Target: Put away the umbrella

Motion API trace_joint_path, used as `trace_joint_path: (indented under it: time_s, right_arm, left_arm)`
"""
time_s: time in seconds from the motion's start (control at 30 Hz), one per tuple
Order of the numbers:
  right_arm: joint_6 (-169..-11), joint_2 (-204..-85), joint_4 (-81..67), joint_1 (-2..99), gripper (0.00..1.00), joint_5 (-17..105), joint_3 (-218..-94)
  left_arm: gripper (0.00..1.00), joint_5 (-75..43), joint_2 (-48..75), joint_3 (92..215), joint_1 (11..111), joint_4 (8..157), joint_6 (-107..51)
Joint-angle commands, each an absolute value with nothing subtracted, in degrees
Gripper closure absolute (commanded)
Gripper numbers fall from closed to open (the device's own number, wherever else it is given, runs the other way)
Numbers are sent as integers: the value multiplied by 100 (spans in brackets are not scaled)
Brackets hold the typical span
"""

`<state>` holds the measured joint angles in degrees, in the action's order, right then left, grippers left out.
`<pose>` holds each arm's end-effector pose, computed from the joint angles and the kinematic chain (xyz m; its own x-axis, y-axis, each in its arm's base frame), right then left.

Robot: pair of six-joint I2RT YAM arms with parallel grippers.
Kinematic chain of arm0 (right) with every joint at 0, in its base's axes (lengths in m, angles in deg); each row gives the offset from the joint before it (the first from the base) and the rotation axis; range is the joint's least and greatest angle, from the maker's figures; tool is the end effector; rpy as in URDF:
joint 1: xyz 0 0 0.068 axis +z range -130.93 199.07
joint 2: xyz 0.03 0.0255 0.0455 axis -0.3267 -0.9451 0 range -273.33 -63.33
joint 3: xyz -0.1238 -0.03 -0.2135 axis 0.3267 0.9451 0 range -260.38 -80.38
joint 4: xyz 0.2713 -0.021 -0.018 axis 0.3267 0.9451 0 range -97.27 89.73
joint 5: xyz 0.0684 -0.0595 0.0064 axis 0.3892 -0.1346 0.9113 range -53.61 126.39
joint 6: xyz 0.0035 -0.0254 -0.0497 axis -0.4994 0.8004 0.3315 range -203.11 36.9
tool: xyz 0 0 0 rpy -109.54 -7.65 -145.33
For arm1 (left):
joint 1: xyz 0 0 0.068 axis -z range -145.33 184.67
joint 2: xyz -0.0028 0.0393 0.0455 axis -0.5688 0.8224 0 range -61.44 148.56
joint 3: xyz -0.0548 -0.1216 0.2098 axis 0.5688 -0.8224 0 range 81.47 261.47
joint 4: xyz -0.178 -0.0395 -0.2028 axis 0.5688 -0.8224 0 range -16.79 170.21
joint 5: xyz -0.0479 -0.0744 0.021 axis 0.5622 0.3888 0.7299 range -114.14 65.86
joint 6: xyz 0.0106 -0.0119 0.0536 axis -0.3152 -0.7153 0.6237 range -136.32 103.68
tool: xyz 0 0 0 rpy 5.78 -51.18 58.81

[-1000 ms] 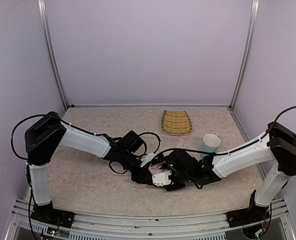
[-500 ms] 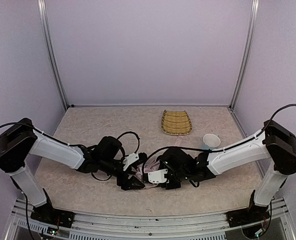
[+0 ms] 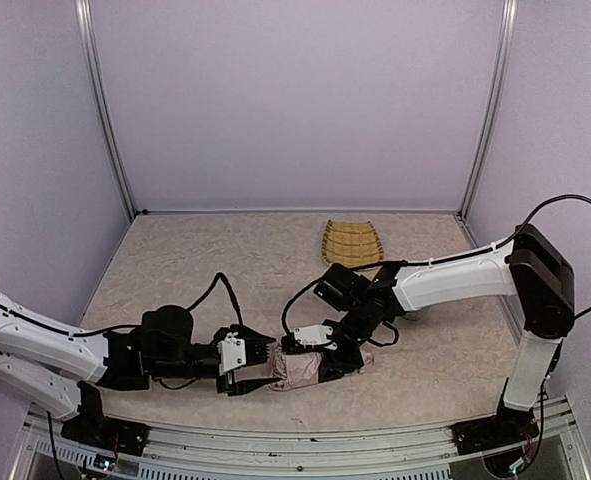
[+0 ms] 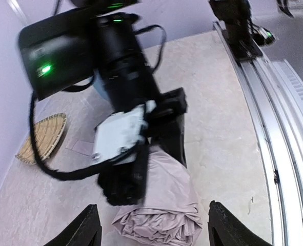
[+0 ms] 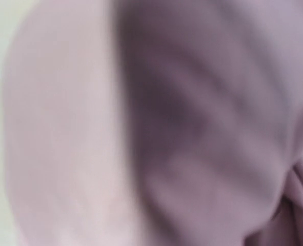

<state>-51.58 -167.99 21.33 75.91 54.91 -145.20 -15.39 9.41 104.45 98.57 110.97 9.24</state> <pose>0.1849 0.3054 0.1232 0.0148 -0.8837 -0.4678 -0.9971 -0.0482 0.0596 0.1115 -0.2413 0.1558 0.2938 0.3695 -0.8815 0.9142 0.1605 0.3720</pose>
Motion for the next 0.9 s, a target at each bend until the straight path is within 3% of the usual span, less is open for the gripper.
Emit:
trace_joint_path:
  time_s: [0.0,0.2,0.47,0.87]
  right_arm:
    - [-5326,-17426,4085,7545,73,7002,-14870]
    - [-5390,-17914,4371,7388,73,7095,-15230]
    - [-5179,-18497,4437,7232,72,7307,-15654]
    - [-5061,-18768,4059,6859,68,7516,-15936]
  left_arm:
    - [29,-2832,1367,10874,10665,10100,2126]
    - [21,-3470,2445,11761,10923,9225,2306]
    - [19,-2494,3409,12614,10448,8147,1591]
    - [19,-2452,5078,13738,10128,6390,1214]
